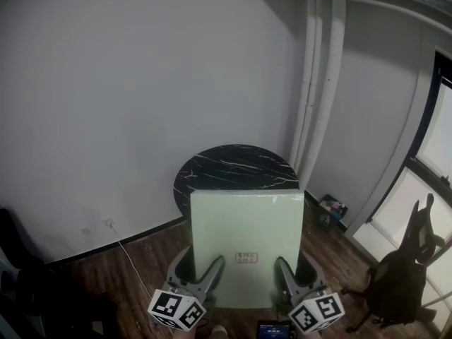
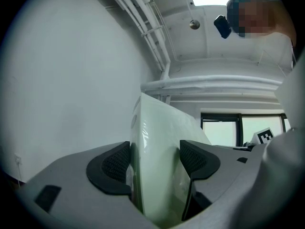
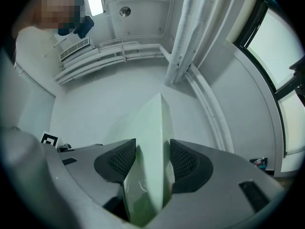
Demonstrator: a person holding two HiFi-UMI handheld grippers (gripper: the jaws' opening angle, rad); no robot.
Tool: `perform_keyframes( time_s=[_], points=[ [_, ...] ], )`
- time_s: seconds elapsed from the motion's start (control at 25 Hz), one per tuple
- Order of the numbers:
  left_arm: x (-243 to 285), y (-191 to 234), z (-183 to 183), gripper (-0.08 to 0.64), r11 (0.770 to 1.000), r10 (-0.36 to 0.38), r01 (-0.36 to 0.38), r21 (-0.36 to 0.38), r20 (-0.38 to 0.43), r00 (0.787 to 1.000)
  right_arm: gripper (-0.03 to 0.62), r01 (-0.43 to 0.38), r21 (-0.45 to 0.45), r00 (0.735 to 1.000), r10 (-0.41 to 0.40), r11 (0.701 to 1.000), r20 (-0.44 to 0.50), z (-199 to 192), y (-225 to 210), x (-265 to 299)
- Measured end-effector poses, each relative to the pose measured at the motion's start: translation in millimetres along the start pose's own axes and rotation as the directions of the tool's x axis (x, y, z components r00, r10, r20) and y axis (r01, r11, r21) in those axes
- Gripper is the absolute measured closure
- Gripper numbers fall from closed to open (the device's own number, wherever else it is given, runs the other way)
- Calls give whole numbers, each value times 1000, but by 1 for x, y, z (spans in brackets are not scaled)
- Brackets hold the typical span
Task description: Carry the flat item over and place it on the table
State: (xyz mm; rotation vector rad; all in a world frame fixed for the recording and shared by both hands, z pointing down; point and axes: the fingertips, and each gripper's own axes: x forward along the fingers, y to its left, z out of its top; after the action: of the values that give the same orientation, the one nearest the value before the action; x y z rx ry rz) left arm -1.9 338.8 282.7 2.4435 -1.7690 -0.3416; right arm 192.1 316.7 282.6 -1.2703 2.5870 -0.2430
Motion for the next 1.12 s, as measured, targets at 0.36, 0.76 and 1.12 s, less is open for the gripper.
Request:
perform_keyframes(
  time_s=[0.36, 0.76, 1.12],
  points=[
    [42, 24, -13, 229, 1000, 5, -5, -11, -5, 1000, 380, 3, 5, 1000, -3, 1000, -13, -10, -27, 40],
    [160, 89, -13, 229, 999, -42, 42, -9, -11, 999, 380, 46, -1, 999, -46, 999, 1, -13, -83, 152],
    [252, 167, -1, 229, 999, -45, 44, -16, -17, 999, 380, 59, 1, 998, -59, 998, -5, -17, -113, 268]
  ],
)
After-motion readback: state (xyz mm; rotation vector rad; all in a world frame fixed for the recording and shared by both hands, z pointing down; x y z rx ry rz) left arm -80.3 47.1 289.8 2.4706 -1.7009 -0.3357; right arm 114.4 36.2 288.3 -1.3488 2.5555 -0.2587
